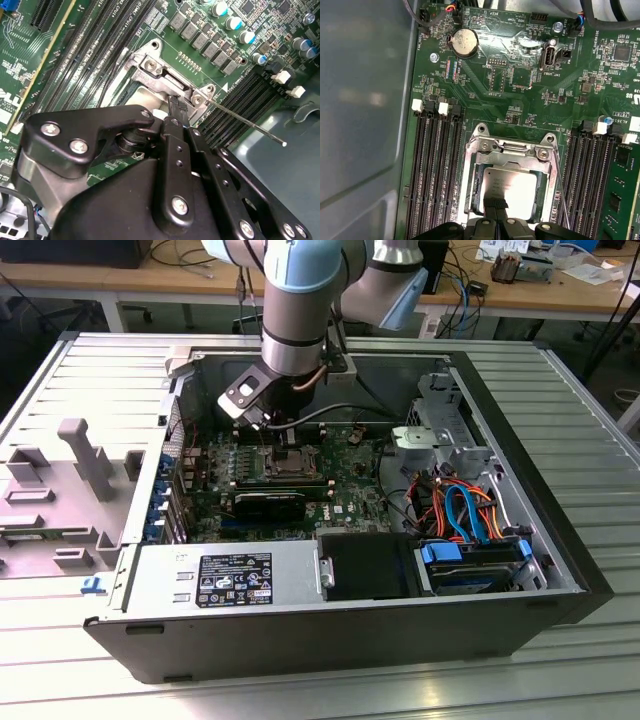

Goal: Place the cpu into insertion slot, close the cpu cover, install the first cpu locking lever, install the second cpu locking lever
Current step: 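Close the cpu cover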

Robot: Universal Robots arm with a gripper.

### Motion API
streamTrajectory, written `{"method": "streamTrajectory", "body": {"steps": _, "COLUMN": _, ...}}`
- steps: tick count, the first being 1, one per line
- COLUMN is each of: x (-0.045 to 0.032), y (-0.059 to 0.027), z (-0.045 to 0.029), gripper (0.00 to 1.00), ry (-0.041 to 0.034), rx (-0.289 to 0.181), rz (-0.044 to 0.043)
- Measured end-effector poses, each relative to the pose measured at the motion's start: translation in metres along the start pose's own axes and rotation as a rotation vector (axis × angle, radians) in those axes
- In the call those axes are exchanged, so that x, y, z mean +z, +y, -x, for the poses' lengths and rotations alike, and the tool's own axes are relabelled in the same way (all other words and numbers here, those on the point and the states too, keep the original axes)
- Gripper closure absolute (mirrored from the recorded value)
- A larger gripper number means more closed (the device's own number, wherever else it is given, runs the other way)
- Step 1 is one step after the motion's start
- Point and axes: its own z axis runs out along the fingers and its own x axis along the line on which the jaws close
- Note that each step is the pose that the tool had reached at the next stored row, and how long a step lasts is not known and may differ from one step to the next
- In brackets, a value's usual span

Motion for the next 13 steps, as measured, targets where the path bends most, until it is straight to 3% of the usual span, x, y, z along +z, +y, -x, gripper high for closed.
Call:
{"method": "streamTrajectory", "body": {"steps": 5, "x": -0.0079, "y": -0.0008, "z": 0.0, "gripper": 0.89, "ry": 0.0021, "rx": 0.0, "rz": 0.0009}}
{"method": "streamTrajectory", "body": {"steps": 9, "x": -0.0059, "y": -0.0032, "z": 0.013, "gripper": 0.89, "ry": 0.0046, "rx": -0.001, "rz": 0.0011}}
{"method": "streamTrajectory", "body": {"steps": 13, "x": -0.0021, "y": -0.003, "z": 0.0139, "gripper": 0.89, "ry": 0.0058, "rx": -0.001, "rz": 0.0013}}
